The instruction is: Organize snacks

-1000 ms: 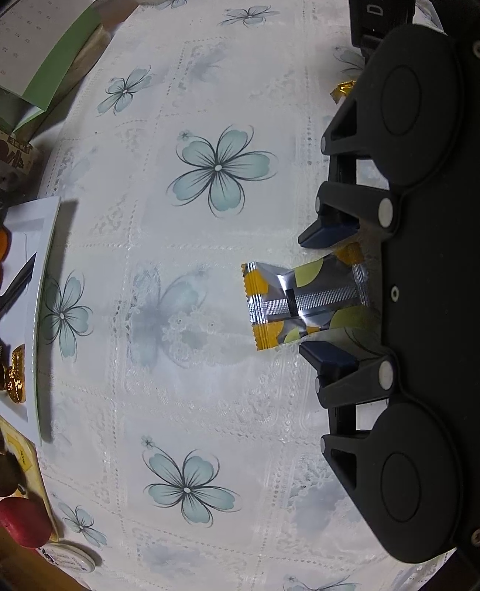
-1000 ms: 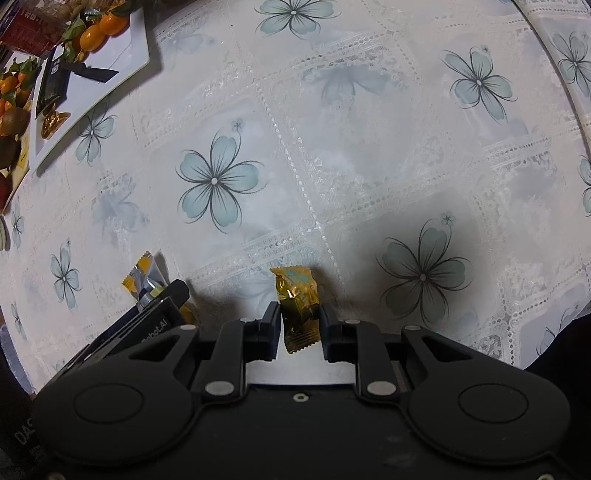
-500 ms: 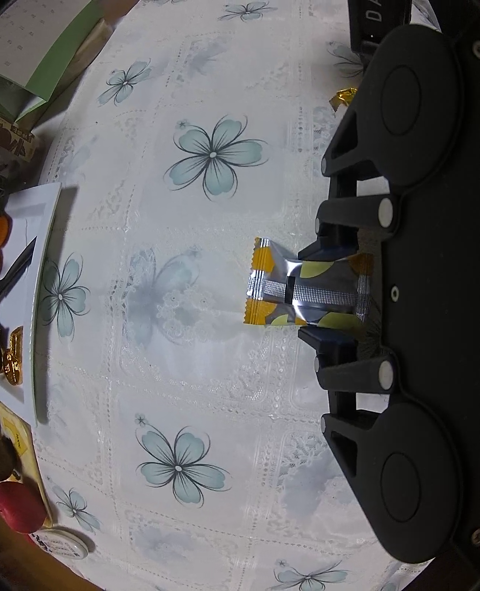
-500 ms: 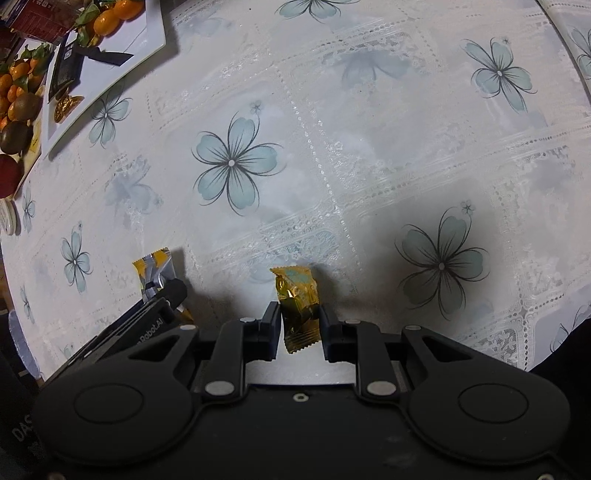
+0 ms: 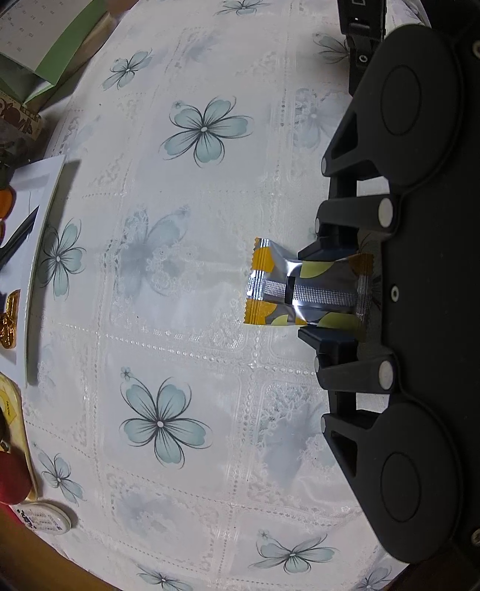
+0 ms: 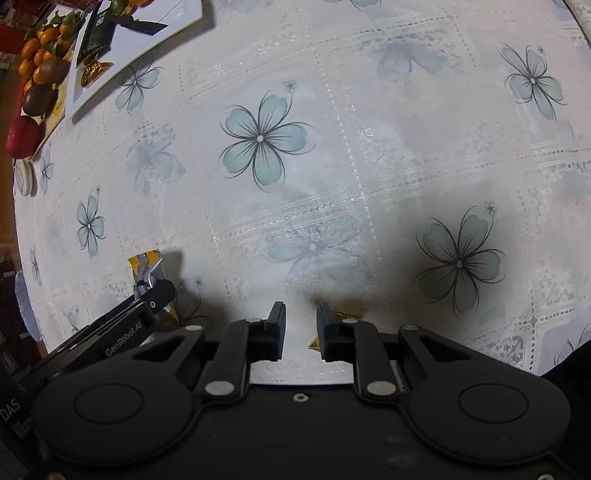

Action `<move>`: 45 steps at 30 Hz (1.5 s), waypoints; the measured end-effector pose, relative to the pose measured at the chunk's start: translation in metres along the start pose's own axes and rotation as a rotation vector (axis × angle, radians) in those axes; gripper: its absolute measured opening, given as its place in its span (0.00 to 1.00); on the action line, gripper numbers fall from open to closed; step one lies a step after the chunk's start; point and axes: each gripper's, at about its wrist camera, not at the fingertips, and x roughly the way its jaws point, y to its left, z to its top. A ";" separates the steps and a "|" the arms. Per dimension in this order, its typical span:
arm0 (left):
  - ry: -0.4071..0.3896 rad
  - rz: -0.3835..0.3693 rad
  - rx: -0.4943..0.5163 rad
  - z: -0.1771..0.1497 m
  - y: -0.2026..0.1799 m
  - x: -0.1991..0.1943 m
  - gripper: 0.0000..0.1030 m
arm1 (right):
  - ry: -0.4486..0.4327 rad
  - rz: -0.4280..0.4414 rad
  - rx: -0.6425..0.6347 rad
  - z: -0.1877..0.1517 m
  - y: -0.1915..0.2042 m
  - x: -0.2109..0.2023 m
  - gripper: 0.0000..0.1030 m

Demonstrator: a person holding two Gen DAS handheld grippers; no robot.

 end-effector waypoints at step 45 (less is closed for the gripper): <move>-0.145 0.042 0.039 -0.061 0.017 -0.063 0.44 | -0.381 -0.212 -0.257 -0.104 0.045 -0.036 0.16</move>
